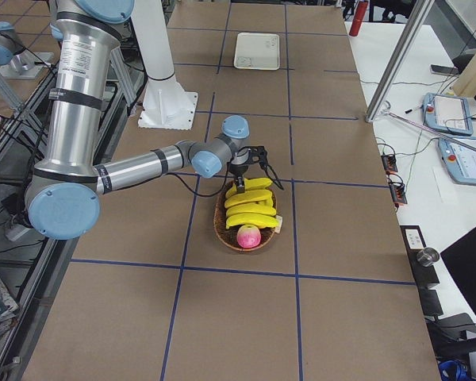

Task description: Transfer all bananas from basket to plate

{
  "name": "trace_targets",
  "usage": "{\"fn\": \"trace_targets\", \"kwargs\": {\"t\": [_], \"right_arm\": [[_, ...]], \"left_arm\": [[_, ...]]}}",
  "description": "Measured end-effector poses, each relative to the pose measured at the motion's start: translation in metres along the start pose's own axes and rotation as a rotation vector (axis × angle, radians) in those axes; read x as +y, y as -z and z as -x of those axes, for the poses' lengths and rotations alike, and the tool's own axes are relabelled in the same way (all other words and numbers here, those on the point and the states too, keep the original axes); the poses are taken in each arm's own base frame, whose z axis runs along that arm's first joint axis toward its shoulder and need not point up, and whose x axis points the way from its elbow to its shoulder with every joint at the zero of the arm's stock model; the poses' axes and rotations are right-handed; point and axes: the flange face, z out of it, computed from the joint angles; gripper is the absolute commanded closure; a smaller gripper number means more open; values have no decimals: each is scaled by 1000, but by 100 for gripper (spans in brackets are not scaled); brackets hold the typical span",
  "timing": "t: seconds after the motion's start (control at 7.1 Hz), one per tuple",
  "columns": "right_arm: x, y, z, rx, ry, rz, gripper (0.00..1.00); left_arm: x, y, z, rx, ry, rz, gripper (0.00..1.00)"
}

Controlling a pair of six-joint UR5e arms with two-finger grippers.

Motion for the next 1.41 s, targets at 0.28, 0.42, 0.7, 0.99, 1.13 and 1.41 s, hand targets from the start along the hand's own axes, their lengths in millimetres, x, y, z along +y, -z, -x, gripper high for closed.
{"fn": "trace_targets", "kwargs": {"t": [0.28, 0.42, 0.7, 0.99, 1.13, 1.41], "right_arm": [[-1, -4, -3, 4, -3, 4, 43], [-1, -5, -4, 4, -4, 4, 57], [-1, -4, -5, 4, -8, 4, 80], [-1, -3, -7, 2, -10, 3, 95], [-1, -1, -8, 0, -13, 2, 98], [-5, 19, -17, -31, -32, -14, 99]], "left_arm": [[0, 0, 0, 0, 0, 0, 0], [0, 0, 0, 1, 0, 0, 0], [0, 0, -1, 1, 0, 0, 0], [0, 0, -1, 1, 0, 0, 0], [0, 0, -1, 1, 1, 0, 0], [0, 0, 0, 1, 1, 0, 0]]}}
